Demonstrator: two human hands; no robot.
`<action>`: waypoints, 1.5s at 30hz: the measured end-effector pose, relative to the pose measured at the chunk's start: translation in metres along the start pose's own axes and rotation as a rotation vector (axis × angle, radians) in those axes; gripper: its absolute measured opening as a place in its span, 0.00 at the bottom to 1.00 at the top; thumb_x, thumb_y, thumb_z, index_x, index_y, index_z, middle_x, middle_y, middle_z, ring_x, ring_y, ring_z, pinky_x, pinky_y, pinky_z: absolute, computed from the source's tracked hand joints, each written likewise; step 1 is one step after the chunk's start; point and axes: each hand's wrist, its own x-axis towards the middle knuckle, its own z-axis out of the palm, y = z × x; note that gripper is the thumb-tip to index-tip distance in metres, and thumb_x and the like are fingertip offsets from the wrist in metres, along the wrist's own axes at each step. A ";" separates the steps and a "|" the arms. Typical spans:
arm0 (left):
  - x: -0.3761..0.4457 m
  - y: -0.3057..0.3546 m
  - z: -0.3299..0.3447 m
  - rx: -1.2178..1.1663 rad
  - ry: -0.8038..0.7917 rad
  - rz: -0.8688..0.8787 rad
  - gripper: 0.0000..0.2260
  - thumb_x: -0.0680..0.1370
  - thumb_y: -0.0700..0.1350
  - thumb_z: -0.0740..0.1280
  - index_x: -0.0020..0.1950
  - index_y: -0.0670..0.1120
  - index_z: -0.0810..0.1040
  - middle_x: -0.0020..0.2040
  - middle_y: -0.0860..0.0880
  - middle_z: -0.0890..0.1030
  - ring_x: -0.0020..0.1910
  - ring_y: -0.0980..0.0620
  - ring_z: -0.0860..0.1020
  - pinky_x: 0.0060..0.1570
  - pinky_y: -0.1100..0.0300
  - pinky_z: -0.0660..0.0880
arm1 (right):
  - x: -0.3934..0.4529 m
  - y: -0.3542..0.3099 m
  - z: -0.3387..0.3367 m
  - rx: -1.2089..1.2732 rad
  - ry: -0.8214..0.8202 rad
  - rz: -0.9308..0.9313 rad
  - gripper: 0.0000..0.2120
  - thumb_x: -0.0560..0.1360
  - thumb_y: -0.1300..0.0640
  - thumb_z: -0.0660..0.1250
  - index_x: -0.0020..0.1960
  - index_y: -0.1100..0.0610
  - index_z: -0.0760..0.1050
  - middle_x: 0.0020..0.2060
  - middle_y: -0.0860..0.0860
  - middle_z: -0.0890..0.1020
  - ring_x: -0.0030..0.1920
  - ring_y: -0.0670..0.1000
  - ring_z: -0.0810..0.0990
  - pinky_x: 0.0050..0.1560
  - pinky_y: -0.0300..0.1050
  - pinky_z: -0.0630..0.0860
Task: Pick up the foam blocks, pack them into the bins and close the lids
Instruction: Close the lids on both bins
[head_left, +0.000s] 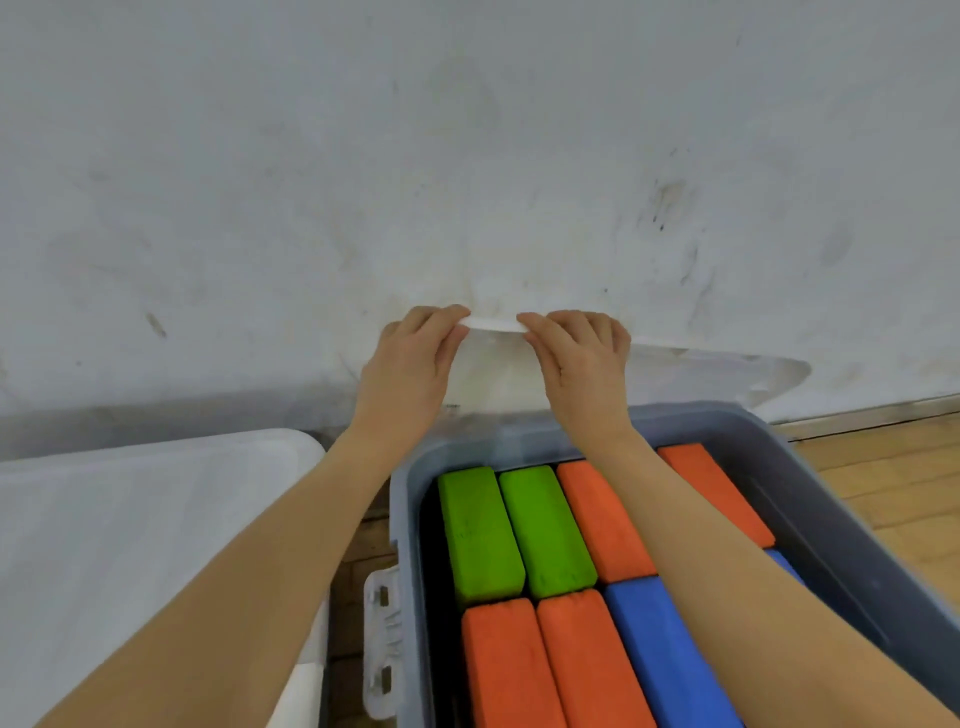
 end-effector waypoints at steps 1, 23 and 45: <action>-0.002 0.007 -0.009 -0.006 0.024 0.004 0.14 0.82 0.50 0.56 0.64 0.49 0.75 0.60 0.51 0.76 0.58 0.47 0.72 0.49 0.57 0.68 | 0.003 -0.007 -0.009 -0.012 0.038 0.003 0.10 0.78 0.53 0.61 0.53 0.51 0.80 0.42 0.50 0.80 0.46 0.52 0.71 0.53 0.54 0.66; -0.177 0.039 -0.059 -0.161 -0.244 0.059 0.26 0.74 0.60 0.59 0.65 0.45 0.74 0.63 0.47 0.73 0.66 0.53 0.64 0.64 0.60 0.59 | -0.124 -0.066 -0.164 -0.047 -0.520 -0.072 0.14 0.77 0.55 0.55 0.62 0.50 0.66 0.56 0.53 0.76 0.58 0.53 0.70 0.59 0.50 0.57; -0.301 0.040 -0.036 -0.066 -0.414 0.170 0.17 0.69 0.58 0.65 0.48 0.49 0.81 0.49 0.51 0.79 0.58 0.50 0.69 0.60 0.49 0.61 | -0.204 -0.092 -0.234 0.157 -1.010 0.328 0.15 0.67 0.56 0.73 0.54 0.49 0.79 0.48 0.45 0.73 0.46 0.47 0.68 0.49 0.42 0.67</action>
